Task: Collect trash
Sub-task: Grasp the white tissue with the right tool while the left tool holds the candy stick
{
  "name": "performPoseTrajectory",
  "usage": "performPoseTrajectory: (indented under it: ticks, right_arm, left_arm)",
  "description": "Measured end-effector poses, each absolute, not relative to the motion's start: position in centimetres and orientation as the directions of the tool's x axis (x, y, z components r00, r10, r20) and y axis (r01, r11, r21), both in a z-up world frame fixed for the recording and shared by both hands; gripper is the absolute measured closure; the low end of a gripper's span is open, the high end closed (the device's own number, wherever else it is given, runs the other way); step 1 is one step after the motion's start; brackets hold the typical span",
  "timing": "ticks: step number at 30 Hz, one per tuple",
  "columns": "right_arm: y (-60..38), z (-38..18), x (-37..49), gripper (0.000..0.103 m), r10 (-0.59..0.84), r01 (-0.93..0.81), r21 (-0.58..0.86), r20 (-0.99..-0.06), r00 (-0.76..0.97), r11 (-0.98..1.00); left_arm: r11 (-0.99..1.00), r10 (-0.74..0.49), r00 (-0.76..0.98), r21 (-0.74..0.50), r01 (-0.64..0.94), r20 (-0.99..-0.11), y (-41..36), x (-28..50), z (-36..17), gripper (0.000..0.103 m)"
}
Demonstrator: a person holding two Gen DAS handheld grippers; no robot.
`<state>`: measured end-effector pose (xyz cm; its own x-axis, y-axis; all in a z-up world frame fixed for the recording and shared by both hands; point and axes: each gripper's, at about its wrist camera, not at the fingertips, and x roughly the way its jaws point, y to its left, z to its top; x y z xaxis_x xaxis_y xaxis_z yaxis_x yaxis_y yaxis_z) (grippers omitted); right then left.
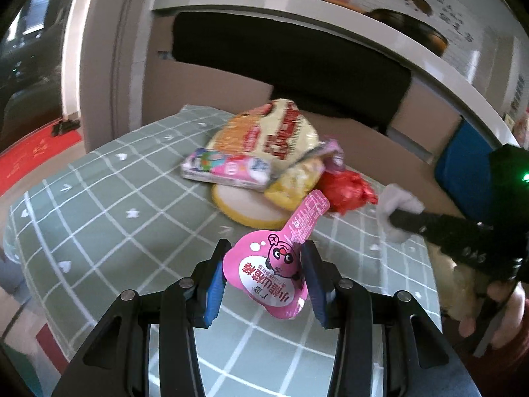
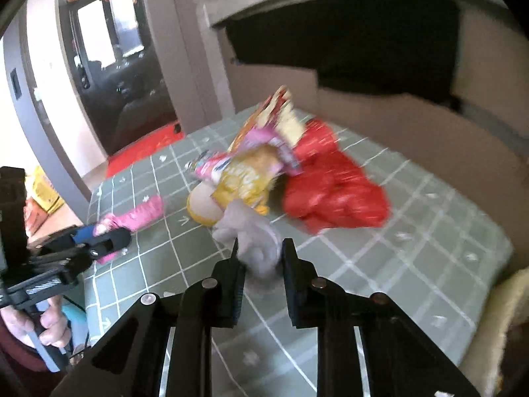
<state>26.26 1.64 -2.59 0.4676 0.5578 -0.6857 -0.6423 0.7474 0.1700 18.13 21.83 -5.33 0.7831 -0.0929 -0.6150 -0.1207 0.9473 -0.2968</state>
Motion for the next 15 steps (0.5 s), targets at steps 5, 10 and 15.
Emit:
performPoseTrajectory:
  ticks: [5,10,15]
  right_arm:
    - [-3.0,-0.2,25.8,0.083,0.548,-0.601,0.164,-0.642,0.537,0.782]
    - [-7.3,1.3,24.9,0.083,0.52,-0.556,0.153,-0.611,0.597,0.817]
    - [-11.1,2.0,24.0,0.083,0.487,-0.513,0.137,-0.586,0.648,0.847]
  left_arm:
    - [0.955,-0.125,0.793,-0.289,-0.067,-0.597,18.6,18.7,-3.8,0.059]
    - [0.967,-0.144,0.818,-0.253,-0.002,-0.556,14.7,19.6,-1.8,0.059]
    - [0.973,-0.161,0.827,-0.225,0.043,-0.539,11.1,21.0,-0.3,0.059]
